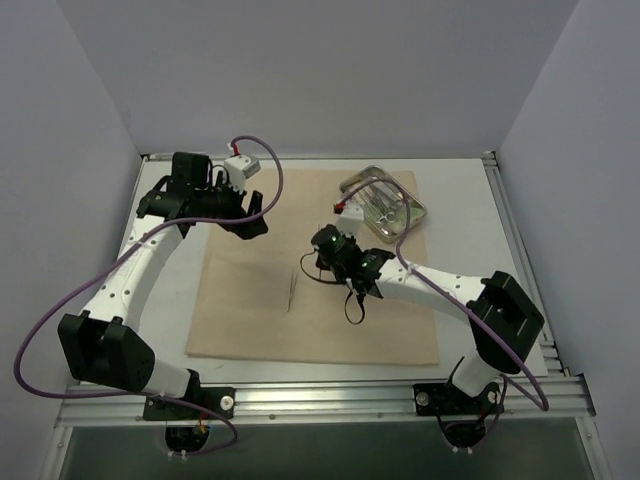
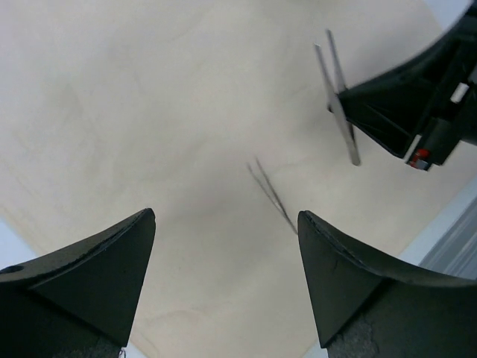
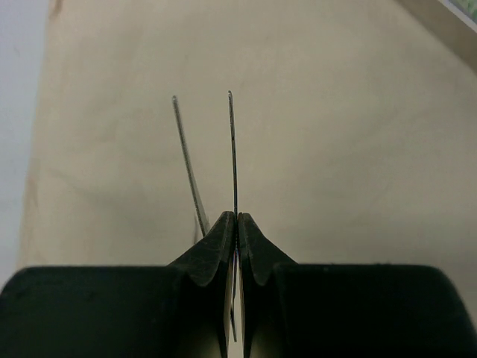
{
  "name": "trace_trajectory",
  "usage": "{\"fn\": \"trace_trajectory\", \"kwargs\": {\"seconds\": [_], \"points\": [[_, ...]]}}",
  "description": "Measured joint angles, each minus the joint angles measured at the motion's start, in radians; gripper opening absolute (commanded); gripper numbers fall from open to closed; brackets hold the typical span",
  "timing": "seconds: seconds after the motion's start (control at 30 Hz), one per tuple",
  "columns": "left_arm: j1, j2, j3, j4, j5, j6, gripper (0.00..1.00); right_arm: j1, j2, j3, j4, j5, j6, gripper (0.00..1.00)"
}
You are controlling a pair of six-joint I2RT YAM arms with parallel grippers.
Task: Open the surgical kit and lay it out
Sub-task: Place the medical item in the surgical kit.
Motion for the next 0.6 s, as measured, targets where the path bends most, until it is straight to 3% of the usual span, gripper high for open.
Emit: {"fn": "trace_trajectory", "kwargs": {"seconds": [0.27,0.6], "points": [[0.157,0.010,-0.131,0.017,-0.010,0.009,0.86,0.066,0.125,-0.040,-0.049,-0.051,0.150,0.00],[0.186,0.011,-0.142,0.062,0.020,0.010,0.86,0.044,0.246,-0.010,-0.037,-0.128,0.184,0.00]]}}
